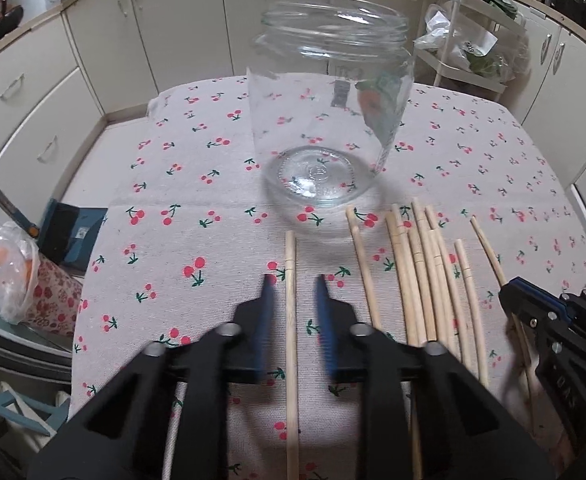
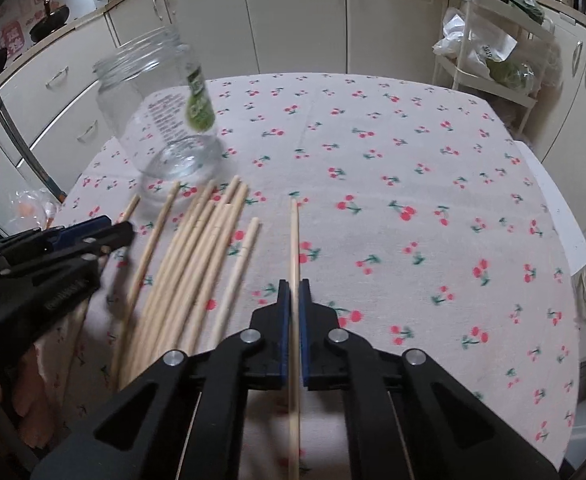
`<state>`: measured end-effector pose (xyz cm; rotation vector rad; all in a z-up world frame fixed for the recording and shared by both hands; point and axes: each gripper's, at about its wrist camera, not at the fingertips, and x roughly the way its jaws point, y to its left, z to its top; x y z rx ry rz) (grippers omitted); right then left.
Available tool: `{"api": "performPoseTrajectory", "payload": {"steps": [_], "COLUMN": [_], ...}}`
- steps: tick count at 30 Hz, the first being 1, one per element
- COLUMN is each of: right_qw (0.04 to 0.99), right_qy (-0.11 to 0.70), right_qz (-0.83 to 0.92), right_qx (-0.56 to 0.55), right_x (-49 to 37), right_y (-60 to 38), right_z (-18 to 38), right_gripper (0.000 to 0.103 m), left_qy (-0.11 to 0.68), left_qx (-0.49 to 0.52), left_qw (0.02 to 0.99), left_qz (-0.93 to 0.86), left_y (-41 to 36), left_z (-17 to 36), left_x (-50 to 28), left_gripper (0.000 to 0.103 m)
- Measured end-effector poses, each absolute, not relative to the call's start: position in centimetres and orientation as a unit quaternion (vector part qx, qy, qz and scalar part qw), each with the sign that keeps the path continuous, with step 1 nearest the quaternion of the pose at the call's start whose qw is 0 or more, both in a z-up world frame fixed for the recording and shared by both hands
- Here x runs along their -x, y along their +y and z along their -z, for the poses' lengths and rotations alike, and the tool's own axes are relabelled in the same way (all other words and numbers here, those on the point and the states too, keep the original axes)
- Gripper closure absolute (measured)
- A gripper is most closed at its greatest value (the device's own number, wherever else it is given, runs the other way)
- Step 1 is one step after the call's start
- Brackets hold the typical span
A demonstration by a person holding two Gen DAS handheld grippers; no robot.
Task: Organize utensils
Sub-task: 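Grasp a wooden stick with the right tool while the left tool grasps another stick, then lift the held sticks with both tools and carry them over the glass jar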
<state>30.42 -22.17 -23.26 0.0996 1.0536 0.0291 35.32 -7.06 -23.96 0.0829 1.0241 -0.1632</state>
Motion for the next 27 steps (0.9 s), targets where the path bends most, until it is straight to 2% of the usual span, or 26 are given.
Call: {"api": "performPoseTrajectory", "payload": {"steps": [2, 18, 27], "right_qw": [0.861, 0.86, 0.887], "right_qy": [0.505, 0.492, 0.41], "right_qz": [-0.016, -0.038, -0.064], "right_qx": [-0.059, -0.132, -0.204], "right_x": [-30.4, -30.3, -29.8], "right_y": [-22.9, -23.9, -24.6], "right_z": [23.2, 22.7, 18.3], "right_gripper": [0.098, 0.098, 0.098], "left_qy": [0.498, 0.503, 0.426], "left_qx": [-0.016, 0.036, 0.064], "left_qw": [0.862, 0.854, 0.888], "left_qz": [0.097, 0.131, 0.164], "left_y": [-6.3, -2.8, -2.6], "left_z": [23.8, 22.6, 15.4], "left_x": [-35.4, -35.6, -34.0], "left_gripper": [0.098, 0.098, 0.098]}}
